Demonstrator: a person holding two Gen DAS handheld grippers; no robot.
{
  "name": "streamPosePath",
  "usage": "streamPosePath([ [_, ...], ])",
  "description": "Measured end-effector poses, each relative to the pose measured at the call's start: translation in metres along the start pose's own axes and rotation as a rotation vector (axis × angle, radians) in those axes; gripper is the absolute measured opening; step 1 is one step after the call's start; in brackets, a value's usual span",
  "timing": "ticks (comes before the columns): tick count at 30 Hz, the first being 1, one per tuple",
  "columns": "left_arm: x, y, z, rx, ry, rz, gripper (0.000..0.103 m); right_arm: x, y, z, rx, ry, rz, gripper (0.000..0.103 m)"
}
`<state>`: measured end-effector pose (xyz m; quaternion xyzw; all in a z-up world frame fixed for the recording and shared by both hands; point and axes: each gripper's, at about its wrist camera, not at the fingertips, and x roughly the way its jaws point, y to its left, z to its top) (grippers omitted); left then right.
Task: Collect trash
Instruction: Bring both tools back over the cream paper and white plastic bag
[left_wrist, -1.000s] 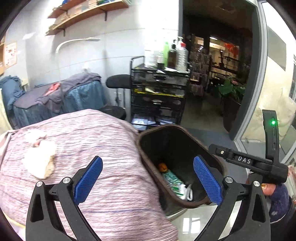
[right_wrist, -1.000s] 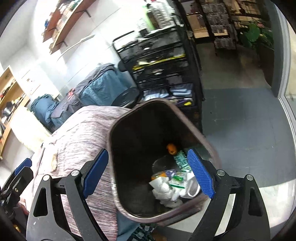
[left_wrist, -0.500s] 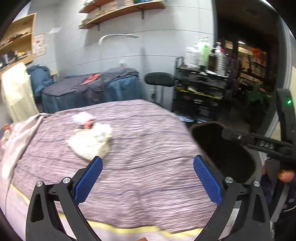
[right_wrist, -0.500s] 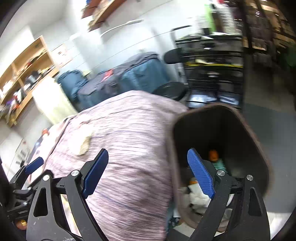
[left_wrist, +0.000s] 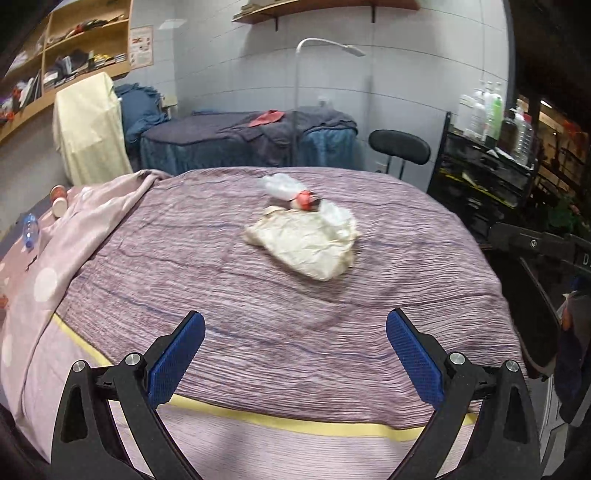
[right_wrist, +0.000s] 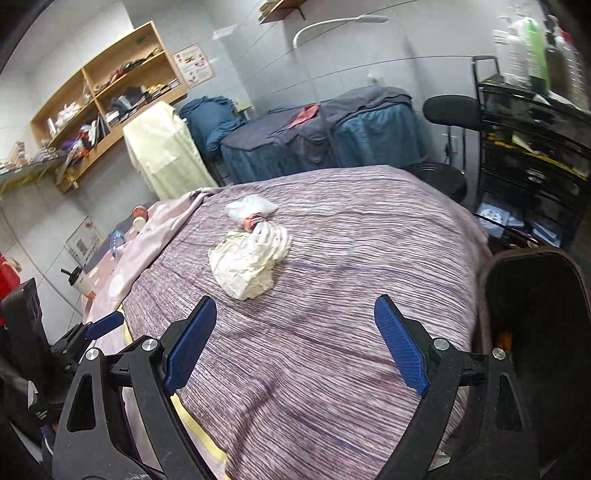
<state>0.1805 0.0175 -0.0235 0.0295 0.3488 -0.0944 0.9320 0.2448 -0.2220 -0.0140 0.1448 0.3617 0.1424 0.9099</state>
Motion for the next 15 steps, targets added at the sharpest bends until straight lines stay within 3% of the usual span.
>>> streamPosePath([
  [9,0.026,0.024,0.008,-0.016,0.061,-0.001,0.097,0.081,0.045,0.035,-0.108,0.087,0.066,0.086],
  [15,0.053,0.023,0.014,0.001,0.109,-0.027,0.097,0.149,0.066,0.072,-0.2,0.112,0.06,0.086],
])
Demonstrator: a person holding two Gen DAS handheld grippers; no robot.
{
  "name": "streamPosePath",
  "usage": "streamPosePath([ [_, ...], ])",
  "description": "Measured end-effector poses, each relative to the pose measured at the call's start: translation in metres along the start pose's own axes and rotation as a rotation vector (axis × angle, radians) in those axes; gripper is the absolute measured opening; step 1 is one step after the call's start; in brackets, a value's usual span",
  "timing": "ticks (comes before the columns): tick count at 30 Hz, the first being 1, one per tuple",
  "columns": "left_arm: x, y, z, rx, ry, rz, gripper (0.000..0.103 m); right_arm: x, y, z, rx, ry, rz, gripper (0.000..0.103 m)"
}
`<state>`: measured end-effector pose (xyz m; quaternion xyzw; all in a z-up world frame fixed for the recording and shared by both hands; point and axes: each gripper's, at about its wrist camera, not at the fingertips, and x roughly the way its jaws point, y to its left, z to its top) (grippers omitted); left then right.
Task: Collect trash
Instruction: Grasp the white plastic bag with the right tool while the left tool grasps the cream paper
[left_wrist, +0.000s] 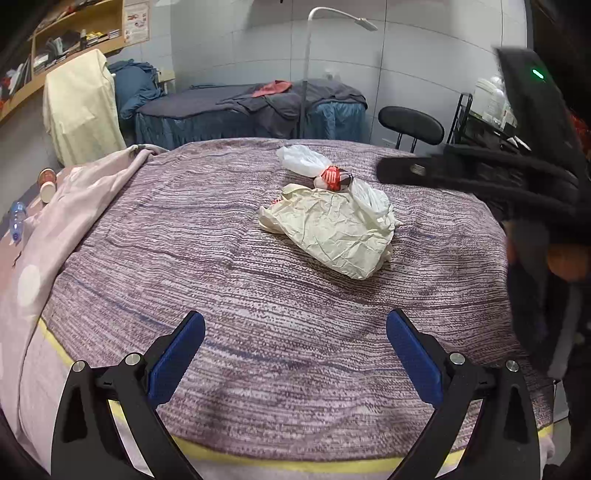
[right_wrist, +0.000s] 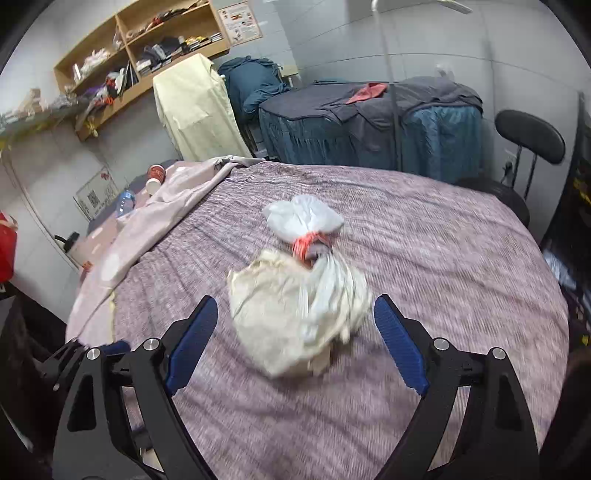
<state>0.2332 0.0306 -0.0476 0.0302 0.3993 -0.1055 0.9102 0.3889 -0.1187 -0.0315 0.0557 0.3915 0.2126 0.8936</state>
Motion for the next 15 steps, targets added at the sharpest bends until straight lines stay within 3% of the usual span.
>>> streamPosePath([
  [8,0.025,0.001,0.02,0.01,0.036,-0.026,0.097,0.084,-0.002,0.038,-0.064,0.095,-0.04,0.068],
  [9,0.029,0.0,0.022,0.013,0.044,-0.027,0.097,0.094,-0.005,0.039,-0.065,0.114,-0.045,0.064],
  [11,0.037,-0.001,0.024,0.019,0.057,-0.029,0.097,0.102,-0.01,0.04,-0.054,0.134,-0.028,0.037],
  [15,0.052,-0.003,0.029,0.014,0.088,-0.047,0.097,0.085,-0.014,0.041,-0.041,0.086,0.012,0.029],
])
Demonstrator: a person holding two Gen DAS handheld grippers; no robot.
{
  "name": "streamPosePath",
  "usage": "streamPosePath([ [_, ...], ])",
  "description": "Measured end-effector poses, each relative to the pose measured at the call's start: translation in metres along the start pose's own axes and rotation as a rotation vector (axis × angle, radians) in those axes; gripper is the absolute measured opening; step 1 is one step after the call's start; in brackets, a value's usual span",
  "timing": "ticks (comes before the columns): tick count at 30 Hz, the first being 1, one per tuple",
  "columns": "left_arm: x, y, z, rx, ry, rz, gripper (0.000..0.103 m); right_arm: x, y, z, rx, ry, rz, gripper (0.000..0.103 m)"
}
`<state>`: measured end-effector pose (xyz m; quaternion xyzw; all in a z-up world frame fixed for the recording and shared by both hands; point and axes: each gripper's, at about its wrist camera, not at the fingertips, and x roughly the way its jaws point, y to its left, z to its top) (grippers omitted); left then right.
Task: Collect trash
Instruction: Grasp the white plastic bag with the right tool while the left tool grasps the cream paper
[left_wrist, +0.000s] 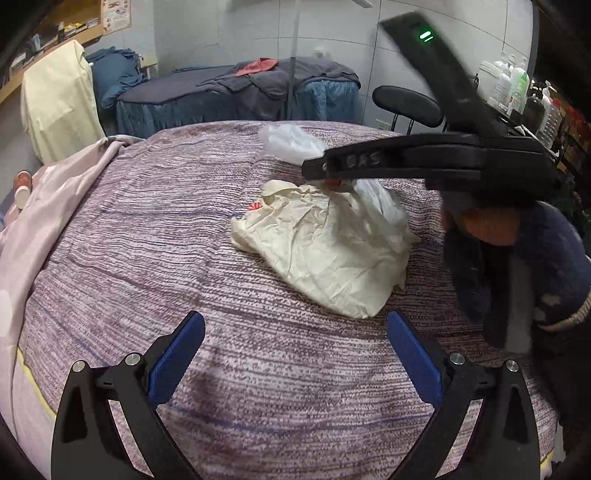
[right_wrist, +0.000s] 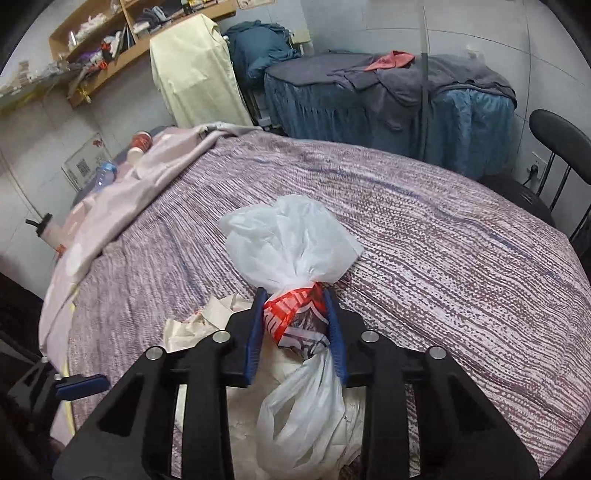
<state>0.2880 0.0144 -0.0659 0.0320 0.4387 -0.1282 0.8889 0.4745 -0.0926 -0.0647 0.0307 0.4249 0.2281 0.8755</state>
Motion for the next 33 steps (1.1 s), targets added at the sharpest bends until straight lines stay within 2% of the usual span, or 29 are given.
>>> streamPosePath([
  [5,0.023,0.003,0.016,-0.053,0.056,-0.035,0.097,-0.042,0.0,-0.005,-0.003,-0.082,0.008,0.029],
  [8,0.036,0.002,0.027,-0.072,0.086,-0.031,0.095,-0.064,-0.005,-0.011,0.009,-0.118,-0.012,0.029],
  [12,0.049,-0.002,0.038,-0.083,0.094,-0.041,0.093,-0.082,-0.017,-0.022,0.04,-0.131,-0.008,0.029],
  [15,0.052,-0.006,0.044,-0.087,0.077,-0.052,0.084,-0.09,-0.03,-0.03,0.077,-0.146,-0.029,0.029],
  [18,0.052,-0.016,0.049,-0.065,0.061,-0.052,0.067,-0.097,-0.044,-0.036,0.118,-0.164,-0.044,0.029],
  [20,0.052,-0.022,0.051,-0.058,0.053,-0.063,0.048,-0.103,-0.054,-0.041,0.142,-0.174,-0.068,0.029],
  [26,0.05,-0.034,0.052,-0.042,0.024,-0.092,0.022,-0.124,-0.069,-0.059,0.184,-0.197,-0.088,0.029],
  [29,0.041,-0.034,0.053,-0.03,-0.004,-0.097,0.016,-0.137,-0.071,-0.069,0.2,-0.212,-0.091,0.029],
  [33,0.017,-0.038,0.045,-0.013,-0.058,-0.091,0.014,-0.155,-0.071,-0.084,0.211,-0.227,-0.087,0.029],
])
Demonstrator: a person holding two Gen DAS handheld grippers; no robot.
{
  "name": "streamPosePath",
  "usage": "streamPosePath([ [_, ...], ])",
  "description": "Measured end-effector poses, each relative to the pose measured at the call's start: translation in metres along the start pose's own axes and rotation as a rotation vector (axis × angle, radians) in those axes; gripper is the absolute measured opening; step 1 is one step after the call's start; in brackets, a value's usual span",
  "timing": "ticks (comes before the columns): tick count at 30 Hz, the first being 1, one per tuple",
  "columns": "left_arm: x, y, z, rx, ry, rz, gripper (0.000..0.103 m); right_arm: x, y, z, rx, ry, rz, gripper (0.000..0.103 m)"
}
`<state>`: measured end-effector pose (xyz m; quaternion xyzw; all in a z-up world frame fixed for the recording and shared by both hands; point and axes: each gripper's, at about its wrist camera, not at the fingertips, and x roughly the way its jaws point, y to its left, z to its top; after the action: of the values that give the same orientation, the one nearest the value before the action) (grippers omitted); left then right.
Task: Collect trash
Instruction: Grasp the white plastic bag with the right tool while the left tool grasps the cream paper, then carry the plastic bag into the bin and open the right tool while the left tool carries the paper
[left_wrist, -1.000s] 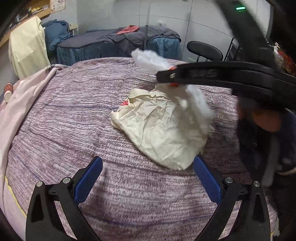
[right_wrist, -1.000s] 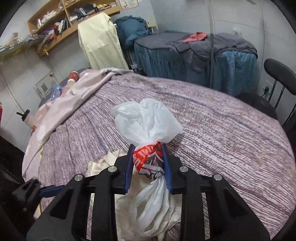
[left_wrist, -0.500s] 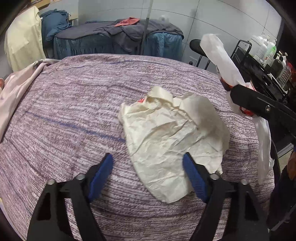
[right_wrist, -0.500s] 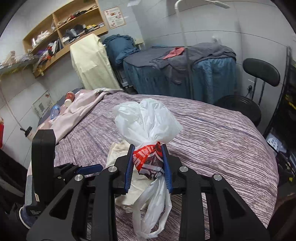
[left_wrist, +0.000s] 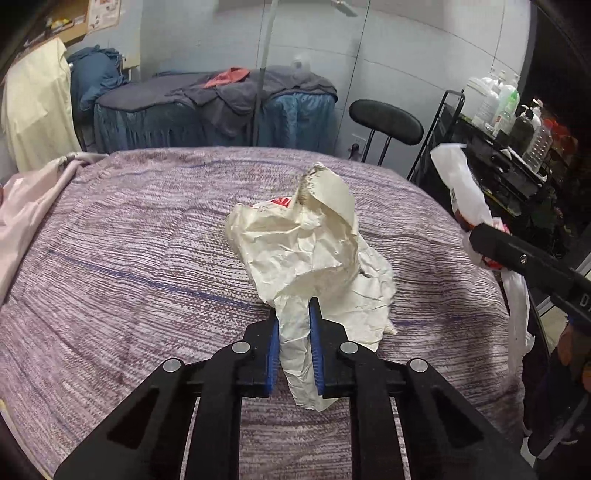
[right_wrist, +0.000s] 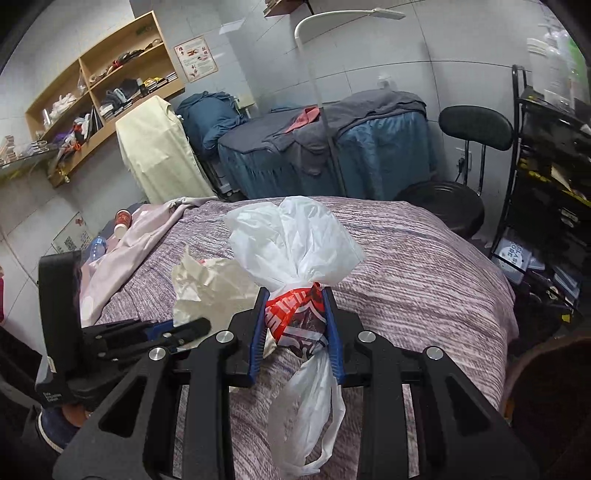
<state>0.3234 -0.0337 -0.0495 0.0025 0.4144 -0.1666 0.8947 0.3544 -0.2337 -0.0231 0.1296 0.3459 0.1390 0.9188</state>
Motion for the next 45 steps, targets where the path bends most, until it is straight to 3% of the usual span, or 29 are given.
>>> streamPosePath([
  [19,-0.119,-0.028,-0.054,-0.013,-0.181,0.002,0.013,-0.102,-0.005,-0.062,0.033,-0.062,0.009,0.029],
  [32,-0.153,-0.058,-0.09,-0.031,-0.211,-0.033,0.013,-0.168,-0.037,-0.107,0.117,-0.093,-0.016,0.029],
  [45,-0.154,-0.099,-0.104,-0.031,-0.196,-0.13,0.013,-0.217,-0.071,-0.141,0.192,-0.128,-0.085,0.029],
])
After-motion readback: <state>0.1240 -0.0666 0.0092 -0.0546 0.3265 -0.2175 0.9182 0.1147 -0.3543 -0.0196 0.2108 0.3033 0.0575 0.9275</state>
